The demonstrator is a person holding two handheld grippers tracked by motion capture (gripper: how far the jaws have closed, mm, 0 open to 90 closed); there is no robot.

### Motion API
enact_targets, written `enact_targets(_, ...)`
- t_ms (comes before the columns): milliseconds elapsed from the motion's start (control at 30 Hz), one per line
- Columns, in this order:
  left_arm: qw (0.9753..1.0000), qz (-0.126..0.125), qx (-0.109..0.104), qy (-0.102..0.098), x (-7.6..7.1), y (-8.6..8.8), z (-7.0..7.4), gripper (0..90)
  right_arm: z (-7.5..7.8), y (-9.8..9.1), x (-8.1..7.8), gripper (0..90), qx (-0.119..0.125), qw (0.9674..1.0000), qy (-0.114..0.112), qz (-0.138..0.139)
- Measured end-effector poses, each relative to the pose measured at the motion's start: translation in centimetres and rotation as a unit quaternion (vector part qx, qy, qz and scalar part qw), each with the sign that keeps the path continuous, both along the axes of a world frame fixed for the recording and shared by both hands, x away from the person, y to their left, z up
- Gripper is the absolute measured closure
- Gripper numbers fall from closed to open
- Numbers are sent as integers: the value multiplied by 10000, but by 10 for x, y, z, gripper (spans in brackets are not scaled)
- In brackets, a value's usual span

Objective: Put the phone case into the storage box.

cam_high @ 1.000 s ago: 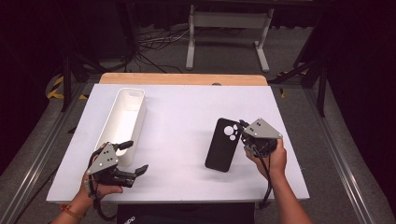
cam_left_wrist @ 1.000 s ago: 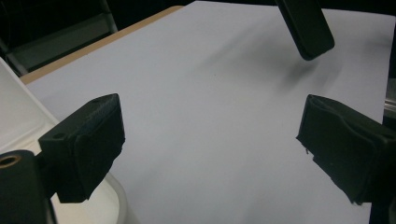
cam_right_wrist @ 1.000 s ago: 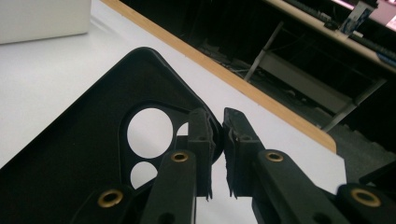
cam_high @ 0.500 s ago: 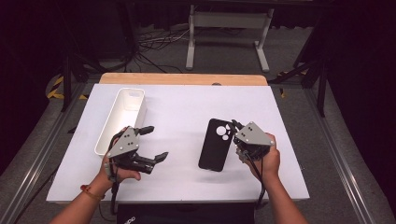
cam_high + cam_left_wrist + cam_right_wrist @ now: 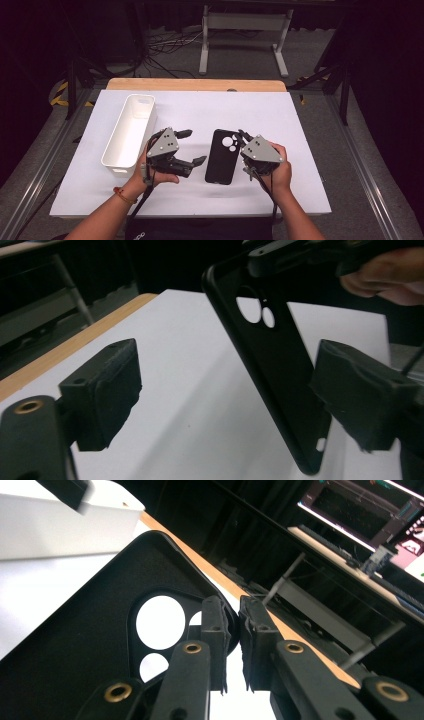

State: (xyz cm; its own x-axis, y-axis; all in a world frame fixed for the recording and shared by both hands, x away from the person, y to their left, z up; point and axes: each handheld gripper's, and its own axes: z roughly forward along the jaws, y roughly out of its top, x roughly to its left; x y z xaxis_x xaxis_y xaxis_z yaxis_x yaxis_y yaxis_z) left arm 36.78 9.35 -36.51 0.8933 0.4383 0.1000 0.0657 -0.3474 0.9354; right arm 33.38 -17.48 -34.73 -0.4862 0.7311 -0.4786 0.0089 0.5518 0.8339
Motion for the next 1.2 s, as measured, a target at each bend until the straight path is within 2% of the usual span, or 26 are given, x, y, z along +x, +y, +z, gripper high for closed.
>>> enact_targets(33, 9999, 101, -39, 91, 2, -4, -1, 226, 0, 4, -2, 825, -34, 10000, -19, 65)
enact_targets(133, 9998, 105, 27, 175, 3, -9, -1, 278, -2, 10, -5, 825, -64, 9998, 0, 179)
enact_targets(200, 9996, 226, 74, 118, 3, -11, -1, 337, -3, 13, -7, 825, -114, 9997, -32, 226)
enact_targets(267, 9995, 250, -15, 215, 4, -10, -2, 374, -4, 17, -10, 824, -175, 9994, -80, 272)
enact_targets(300, 9993, 202, -38, 306, 5, -10, -3, 385, -4, 18, -11, 824, -188, 9993, -101, 298)
enact_targets(400, 9994, 191, -76, 295, 6, -8, -3, 407, -5, 22, -14, 824, -203, 9990, -160, 369)
enact_targets(433, 9995, 153, -76, 283, 7, -6, -3, 441, -5, 24, -15, 823, -252, 9988, -181, 384)
enact_targets(467, 9990, 121, -150, 395, 6, -6, -4, 453, -6, 27, -17, 823, -310, 9985, -226, 391)
enact_targets(533, 9990, 54, -180, 398, 7, -4, -5, 481, -8, 30, -19, 822, -351, 9981, -262, 436)
enact_targets(633, 9986, -42, -241, 468, 6, -2, -7, 578, -10, 33, -20, 822, -435, 9975, -332, 445)
enact_targets(667, 9982, -57, -330, 498, 5, -1, -9, 611, -11, 34, -20, 821, -454, 9974, -327, 462)
enact_targets(800, 9984, -69, -339, 458, 3, 0, -10, 732, -12, 36, -22, 821, -510, 9968, -357, 509)
enact_targets(933, 9980, -71, -391, 481, 3, 2, -9, 757, -13, 37, -23, 823, -594, 9960, -404, 535)
enact_targets(1067, 9979, -138, -378, 512, 4, 4, -9, 782, -14, 37, -24, 822, -575, 9960, -435, 530)
enact_targets(1100, 9982, -126, -383, 448, 4, 4, -9, 788, -14, 37, -24, 822, -575, 9959, -440, 540)
enact_targets(1133, 9978, -134, -425, 493, 4, 4, -9, 798, -14, 37, -24, 821, -591, 9959, -448, 526)
enact_targets(1200, 9980, -160, -410, 457, 3, 5, -8, 810, -14, 38, -25, 820, -593, 9958, -466, 514)
